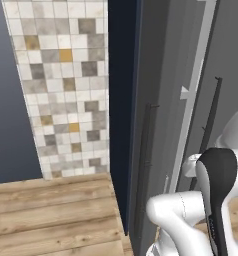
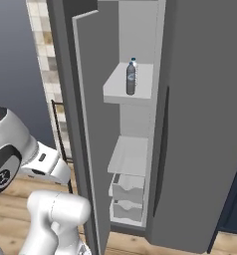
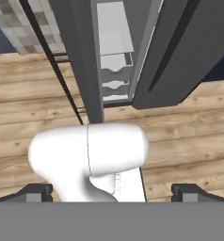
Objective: Take the bottled waters from the counter and place them in the freezer to freeze. Close the freezer door after placing the bottles.
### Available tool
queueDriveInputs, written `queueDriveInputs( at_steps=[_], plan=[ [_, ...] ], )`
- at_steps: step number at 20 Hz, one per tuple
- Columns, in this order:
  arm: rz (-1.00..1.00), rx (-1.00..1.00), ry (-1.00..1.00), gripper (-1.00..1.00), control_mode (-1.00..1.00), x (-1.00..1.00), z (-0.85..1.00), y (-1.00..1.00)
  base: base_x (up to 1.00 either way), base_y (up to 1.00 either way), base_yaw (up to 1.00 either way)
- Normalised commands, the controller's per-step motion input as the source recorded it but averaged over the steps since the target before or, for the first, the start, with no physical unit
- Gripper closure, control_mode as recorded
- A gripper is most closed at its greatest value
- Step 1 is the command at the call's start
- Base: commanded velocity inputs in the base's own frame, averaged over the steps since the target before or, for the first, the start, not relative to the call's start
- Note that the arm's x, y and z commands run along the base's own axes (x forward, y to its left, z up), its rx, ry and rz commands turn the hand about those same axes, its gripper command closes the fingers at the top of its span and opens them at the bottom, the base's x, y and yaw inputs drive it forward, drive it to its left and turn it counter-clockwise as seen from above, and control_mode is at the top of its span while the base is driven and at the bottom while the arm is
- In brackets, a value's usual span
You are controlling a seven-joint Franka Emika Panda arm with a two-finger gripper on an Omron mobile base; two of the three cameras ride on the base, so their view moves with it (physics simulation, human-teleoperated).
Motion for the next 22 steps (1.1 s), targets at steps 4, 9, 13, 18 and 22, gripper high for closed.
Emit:
queueDriveInputs(
  at_steps=[4,9,13,18,22],
  plan=[
    [0.00,0.00,0.00,-1.00,1.00,0.00,0.00,0.00,0.22,0.08,0.00],
    [0.00,0.00,-0.01,-1.00,-1.00,0.04,0.00,0.02,0.18,0.07,0.00],
    [-0.03,-0.01,-0.06,-1.00,-1.00,0.15,0.00,0.23,0.00,0.00,0.00],
    [-0.16,-0.05,-0.07,-1.00,-1.00,0.20,0.00,0.43,0.00,0.00,0.00],
    [-0.24,-0.07,-0.07,-1.00,-1.00,0.33,0.00,0.46,0.00,0.00,0.00]
  ],
)
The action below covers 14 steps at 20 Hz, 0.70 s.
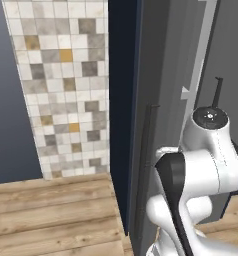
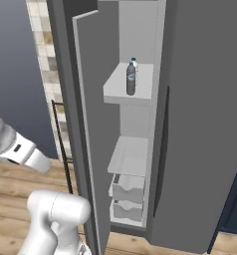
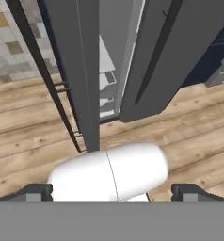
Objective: Take the bottled waters from the counter and place them in the freezer to freeze. Close the freezer door after placing the bottles.
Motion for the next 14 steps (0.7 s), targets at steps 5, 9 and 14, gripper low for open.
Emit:
queueDriveInputs(
  at_steps=[5,9,14],
  plan=[
    [-0.27,-0.07,-0.06,-1.00,-1.00,0.40,0.00,0.44,0.00,0.00,0.00],
    [-0.26,-0.07,-0.08,-1.00,-1.00,0.41,0.00,0.42,0.00,0.00,0.00],
    [-0.24,-0.08,-0.16,-1.00,-1.00,0.53,0.00,0.33,0.00,0.00,0.00]
  ],
)
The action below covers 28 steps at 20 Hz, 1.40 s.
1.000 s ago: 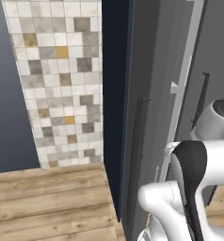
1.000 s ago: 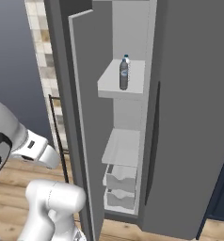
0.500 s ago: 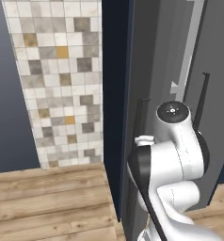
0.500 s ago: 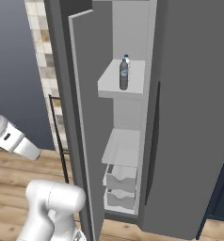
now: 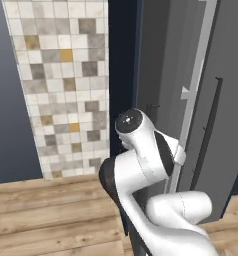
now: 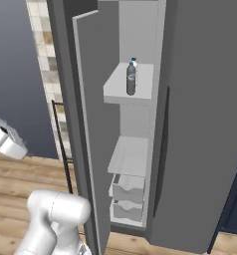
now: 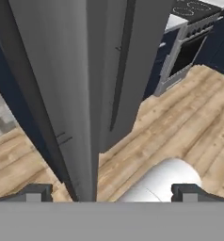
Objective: Take the bottled waters from the counter and place them in the freezer to freeze. Close the freezer door after placing the bottles.
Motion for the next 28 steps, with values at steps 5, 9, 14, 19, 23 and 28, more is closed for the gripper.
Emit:
queueDriveInputs(
  at_steps=[5,9,14,19,23,28],
  plan=[
    [-0.24,-0.10,-0.21,-1.00,-1.00,0.57,0.00,0.31,0.00,0.00,0.00],
    [-0.21,-0.08,-0.19,-1.00,-1.00,0.53,0.00,0.20,0.00,0.00,0.00],
    [-0.19,-0.11,-0.14,-1.00,-1.00,0.59,-0.04,0.01,0.00,0.00,0.00],
    [-0.21,-0.12,-0.10,-1.00,-1.00,0.45,-0.20,0.00,0.00,0.00,0.00],
    [-0.14,-0.06,0.00,-1.00,-1.00,0.34,-0.22,0.00,0.00,0.00,0.00],
    [-0.07,-0.02,0.00,-1.00,-1.00,0.32,-0.13,0.00,0.00,0.00,0.00]
  ],
)
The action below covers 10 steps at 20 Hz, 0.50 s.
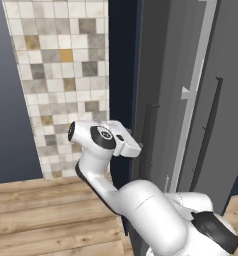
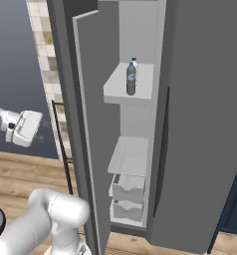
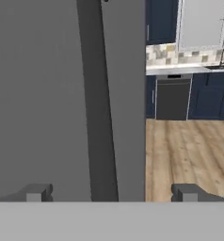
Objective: Take the bottled waters from the counter and place them in the freezer to freeze. Close the freezer door after placing the bottles.
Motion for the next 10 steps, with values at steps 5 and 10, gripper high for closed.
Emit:
queueDriveInputs(
  at_steps=[5,10],
  plan=[
    [-0.01,0.00,0.00,-1.00,-1.00,0.31,-0.02,0.00,0.00,0.00,0.00],
    [0.00,0.00,0.00,-1.00,-1.00,0.09,0.00,-0.01,0.00,0.00,0.00]
  ],
)
